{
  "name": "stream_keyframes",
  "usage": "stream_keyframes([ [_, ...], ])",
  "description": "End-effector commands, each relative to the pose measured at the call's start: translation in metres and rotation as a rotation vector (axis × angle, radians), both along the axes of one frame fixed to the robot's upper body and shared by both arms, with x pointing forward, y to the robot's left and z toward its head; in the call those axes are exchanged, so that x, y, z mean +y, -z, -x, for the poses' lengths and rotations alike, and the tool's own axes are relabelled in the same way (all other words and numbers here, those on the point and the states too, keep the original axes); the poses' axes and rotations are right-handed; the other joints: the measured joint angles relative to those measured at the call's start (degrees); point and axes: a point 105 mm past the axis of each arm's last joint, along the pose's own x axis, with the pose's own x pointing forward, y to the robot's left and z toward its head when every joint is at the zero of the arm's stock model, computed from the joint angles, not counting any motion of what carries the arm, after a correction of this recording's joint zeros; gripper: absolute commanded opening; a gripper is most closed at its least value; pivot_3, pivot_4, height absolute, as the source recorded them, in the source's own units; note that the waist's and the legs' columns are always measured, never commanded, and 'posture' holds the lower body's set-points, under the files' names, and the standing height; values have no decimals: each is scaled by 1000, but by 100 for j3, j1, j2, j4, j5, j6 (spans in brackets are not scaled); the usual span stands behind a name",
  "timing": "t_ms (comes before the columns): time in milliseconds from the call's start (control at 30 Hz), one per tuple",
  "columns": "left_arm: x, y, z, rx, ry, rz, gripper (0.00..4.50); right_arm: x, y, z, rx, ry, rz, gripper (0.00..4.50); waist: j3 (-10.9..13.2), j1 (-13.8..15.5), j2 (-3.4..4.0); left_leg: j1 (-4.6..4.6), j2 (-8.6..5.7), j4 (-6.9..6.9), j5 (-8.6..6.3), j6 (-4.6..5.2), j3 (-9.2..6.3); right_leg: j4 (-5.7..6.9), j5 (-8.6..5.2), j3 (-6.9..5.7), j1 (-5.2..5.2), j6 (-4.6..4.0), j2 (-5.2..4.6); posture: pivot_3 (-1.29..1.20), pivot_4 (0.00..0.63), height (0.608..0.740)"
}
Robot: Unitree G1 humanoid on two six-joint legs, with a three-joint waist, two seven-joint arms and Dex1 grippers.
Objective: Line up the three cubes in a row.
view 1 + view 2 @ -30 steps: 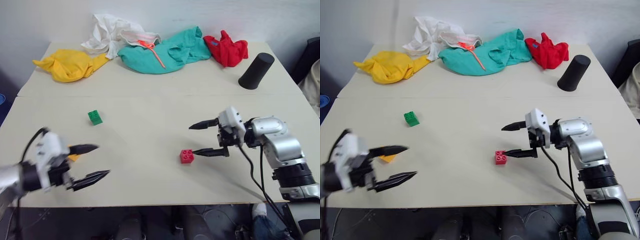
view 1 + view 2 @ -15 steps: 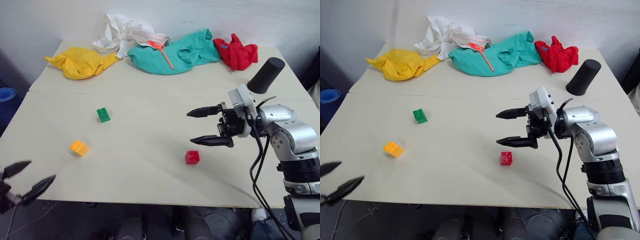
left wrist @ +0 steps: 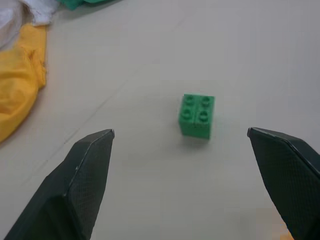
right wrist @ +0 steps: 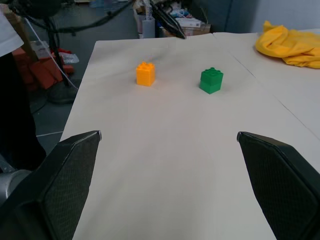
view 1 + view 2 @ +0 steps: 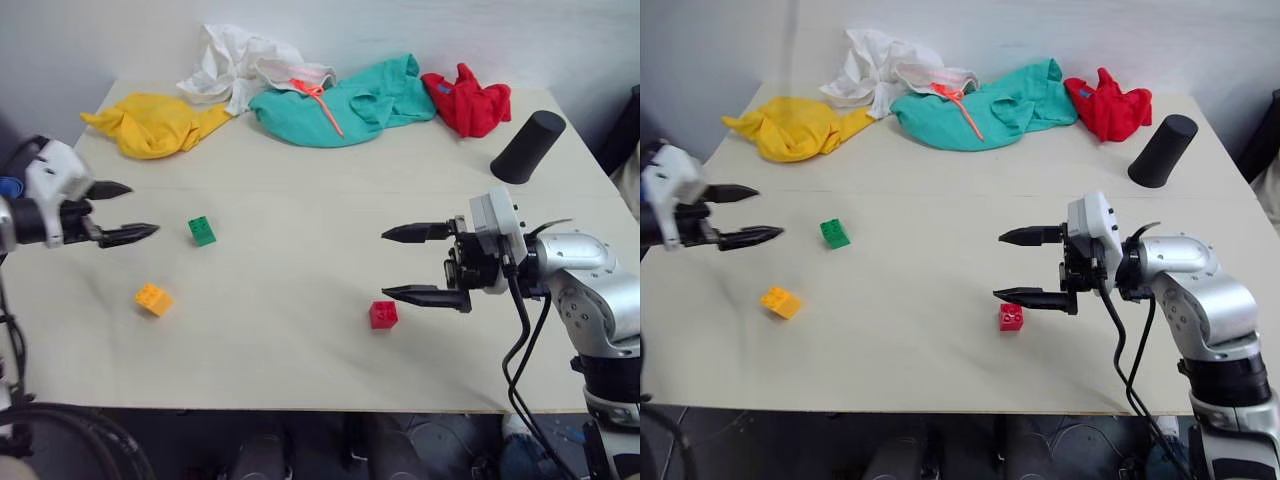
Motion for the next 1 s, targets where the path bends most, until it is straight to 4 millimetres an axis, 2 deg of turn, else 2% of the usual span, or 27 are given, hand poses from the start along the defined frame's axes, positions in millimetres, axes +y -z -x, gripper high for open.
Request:
stream_keyframes([
  [33, 1, 11, -17, 44, 5, -54, 4500, 0, -11, 13, -52, 29, -23, 4470, 1, -18, -8, -1, -1, 3, -2, 4, 4, -3, 1, -9, -1, 2, -2, 0, 150, 740],
  [300, -34, 28, -49, 78, 43, -58, 4500, -6, -13, 21, -68, 122, -27, 4470, 2, 25, -19, 0, 1, 9, -3, 6, 1, -1, 2, -16, 1, 4, -12, 0, 150, 740],
  [433, -48, 41, -55, 123, 67, -77, 4500, -7, -16, 22, -83, 142, -26, 4470, 1, 25, -23, -2, -1, 11, -3, 11, -1, -2, 4, -17, 2, 7, -15, 0, 150, 740],
  [533, -49, 52, -57, 151, 47, -117, 3902, -6, -17, 23, -89, 152, -27, 4500, 1, 2, -24, -1, 1, 10, -3, 10, -2, -1, 4, -19, 2, 8, -13, 0, 150, 740],
  [633, -49, 59, -58, 175, 33, -135, 3020, -7, -18, 23, -94, 158, -26, 4500, 2, 2, -25, 0, 3, 10, -3, 10, -2, -1, 4, -18, 2, 7, -13, 0, 150, 740],
  [800, -50, 54, -56, 186, 51, -121, 1507, -8, -18, 22, -94, 170, -28, 4500, 2, 12, -25, -1, 0, 12, -3, 11, -3, 0, 4, -19, 2, 7, -16, 0, 150, 740],
  [900, -51, 48, -54, 182, 75, -99, 1523, -8, -16, 20, -94, 167, -20, 4500, 2, 11, -25, -1, 1, 12, -3, 11, -4, 0, 4, -20, 2, 7, -15, 0, 150, 740],
  [1000, -61, 39, -49, 183, 171, -58, 1523, -8, -13, 20, -85, 158, -5, 4500, 2, 11, -25, -1, 1, 12, -3, 11, -4, 0, 4, -21, 2, 8, -15, 0, 150, 740],
])
